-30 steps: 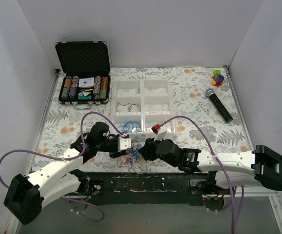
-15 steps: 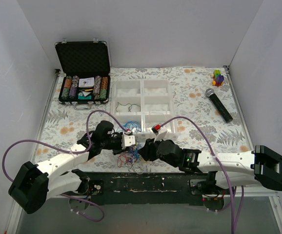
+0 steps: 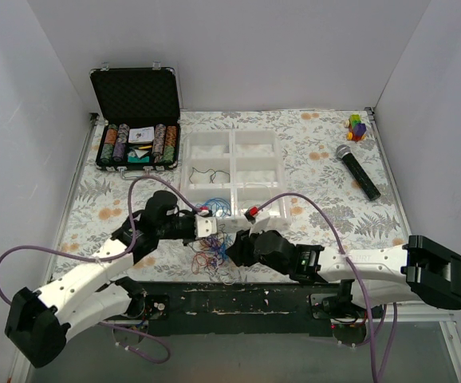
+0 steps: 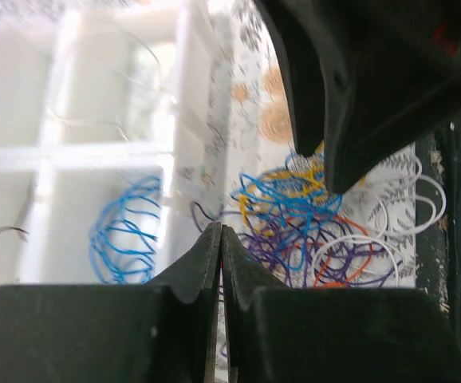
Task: Untangle the cables
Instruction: Untie the cable.
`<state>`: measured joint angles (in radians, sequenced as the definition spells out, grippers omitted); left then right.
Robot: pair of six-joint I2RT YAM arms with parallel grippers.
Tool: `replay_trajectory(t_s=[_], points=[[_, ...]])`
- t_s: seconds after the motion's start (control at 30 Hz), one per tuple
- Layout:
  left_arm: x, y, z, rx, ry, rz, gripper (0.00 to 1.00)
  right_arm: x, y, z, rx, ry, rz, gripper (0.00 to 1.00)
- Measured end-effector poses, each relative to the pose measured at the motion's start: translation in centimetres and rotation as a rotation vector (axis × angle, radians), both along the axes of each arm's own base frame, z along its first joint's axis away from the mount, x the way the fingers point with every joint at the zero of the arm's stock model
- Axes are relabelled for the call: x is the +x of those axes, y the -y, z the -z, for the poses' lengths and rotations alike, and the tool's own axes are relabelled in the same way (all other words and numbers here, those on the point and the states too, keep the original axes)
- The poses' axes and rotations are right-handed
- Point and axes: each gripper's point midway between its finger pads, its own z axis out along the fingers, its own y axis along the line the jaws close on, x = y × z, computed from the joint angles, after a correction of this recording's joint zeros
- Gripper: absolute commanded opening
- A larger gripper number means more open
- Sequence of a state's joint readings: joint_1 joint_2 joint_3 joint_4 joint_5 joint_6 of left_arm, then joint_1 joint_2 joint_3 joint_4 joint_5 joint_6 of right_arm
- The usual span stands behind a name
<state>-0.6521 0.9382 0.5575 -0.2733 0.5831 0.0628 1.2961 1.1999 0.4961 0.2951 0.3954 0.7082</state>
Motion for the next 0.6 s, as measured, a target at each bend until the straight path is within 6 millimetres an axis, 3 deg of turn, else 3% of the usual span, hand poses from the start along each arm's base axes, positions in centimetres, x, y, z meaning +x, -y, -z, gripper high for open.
replay_trajectory(t_s=[0.13,0.23,0.33,0.6], points=[[0.0,0.6,-5.4,-0.088,0.095,0.023,0.0,-0.2,-0.1,1.1,-0.027,-0.014,-0.012,0.48],[-0.5,0.6,-7.4,-0.119,0.134,0.047,0.17,-0.3,-0.3,1.7,-0.039,-0.022,-0.018,0.48],[-1.0,0.3,-6.4,-0.09,0.099,0.051,0.29,-0.4,-0.4,1.9,-0.038,-0.027,-0.024,0.48],[-2.3,-1.1,0.8,0.045,-0.162,-0.035,0.36,-0.5,-0.5,3.2,-0.064,-0.054,-0.018,0.45]])
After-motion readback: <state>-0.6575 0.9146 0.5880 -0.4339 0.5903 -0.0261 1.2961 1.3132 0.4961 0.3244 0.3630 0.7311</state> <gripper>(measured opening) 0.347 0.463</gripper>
